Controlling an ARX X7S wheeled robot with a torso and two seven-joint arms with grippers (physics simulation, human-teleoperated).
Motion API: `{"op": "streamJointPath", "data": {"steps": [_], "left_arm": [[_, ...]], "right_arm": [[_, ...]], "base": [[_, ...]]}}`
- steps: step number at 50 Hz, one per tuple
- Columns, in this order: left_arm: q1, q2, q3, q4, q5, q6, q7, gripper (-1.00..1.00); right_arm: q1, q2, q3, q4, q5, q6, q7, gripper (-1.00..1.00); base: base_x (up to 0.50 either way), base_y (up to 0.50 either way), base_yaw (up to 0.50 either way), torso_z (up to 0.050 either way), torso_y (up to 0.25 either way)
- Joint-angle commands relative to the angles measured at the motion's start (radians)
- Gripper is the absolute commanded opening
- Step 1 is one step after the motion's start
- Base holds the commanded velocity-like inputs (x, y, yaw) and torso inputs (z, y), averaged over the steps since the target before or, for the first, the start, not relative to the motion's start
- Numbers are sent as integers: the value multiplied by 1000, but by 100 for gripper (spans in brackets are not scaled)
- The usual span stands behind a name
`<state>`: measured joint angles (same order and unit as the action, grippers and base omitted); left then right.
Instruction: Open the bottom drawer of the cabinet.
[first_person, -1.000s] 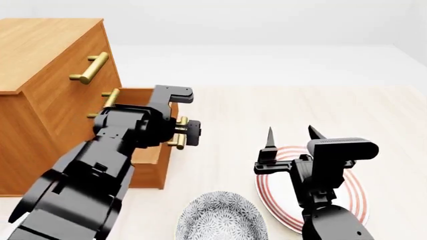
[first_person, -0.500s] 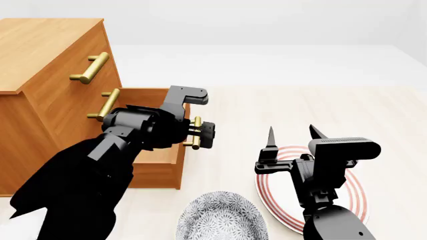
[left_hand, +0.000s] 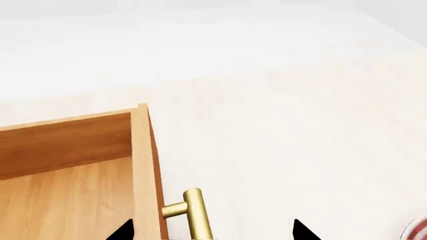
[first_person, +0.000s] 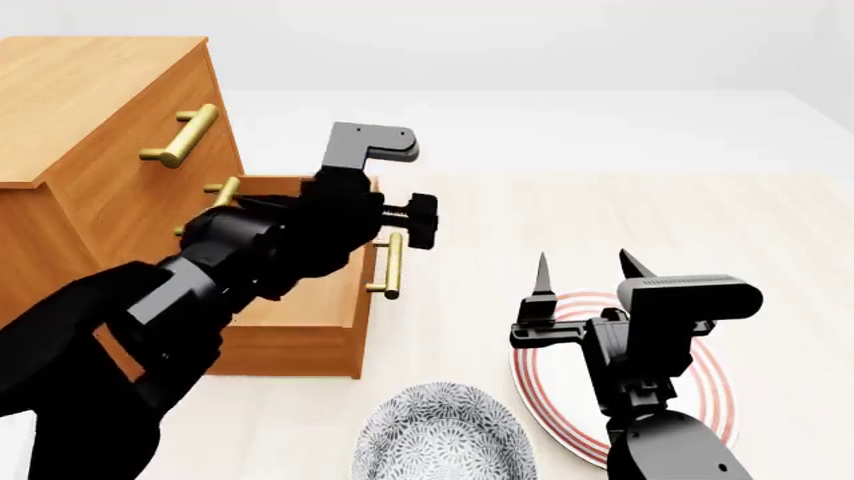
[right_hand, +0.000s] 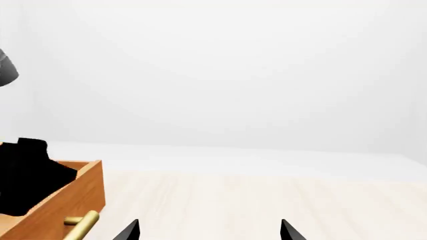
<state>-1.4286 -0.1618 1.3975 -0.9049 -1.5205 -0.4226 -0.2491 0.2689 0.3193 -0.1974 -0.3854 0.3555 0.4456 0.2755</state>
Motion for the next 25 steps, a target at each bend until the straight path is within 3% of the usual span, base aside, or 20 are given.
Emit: {"op": "streamJointPath", "data": {"steps": [1,8,12,19,25], "left_arm": [[-25,-192,-74,426,-35,167,-204,100],[8,-314,-100,678,-2,236,-336,100],[91,-406,-104,874,77,337,-416,100],[244,-595,-52,1238,431,473,-692,100],[312,-671,-46,1376,584,535,-792,100]], "right_arm": [[6,3,-5,-3,3,5,4,100],[12,5,-8,-2,3,6,6,100],[19,4,-8,-4,3,7,10,100],[61,23,-6,-112,-17,25,38,100],[98,40,-28,-209,-59,54,69,100]], "base": [[0,0,0,0,0],[0,0,0,0,0],[0,0,0,0,0],[0,0,0,0,0],[0,0,0,0,0]]}}
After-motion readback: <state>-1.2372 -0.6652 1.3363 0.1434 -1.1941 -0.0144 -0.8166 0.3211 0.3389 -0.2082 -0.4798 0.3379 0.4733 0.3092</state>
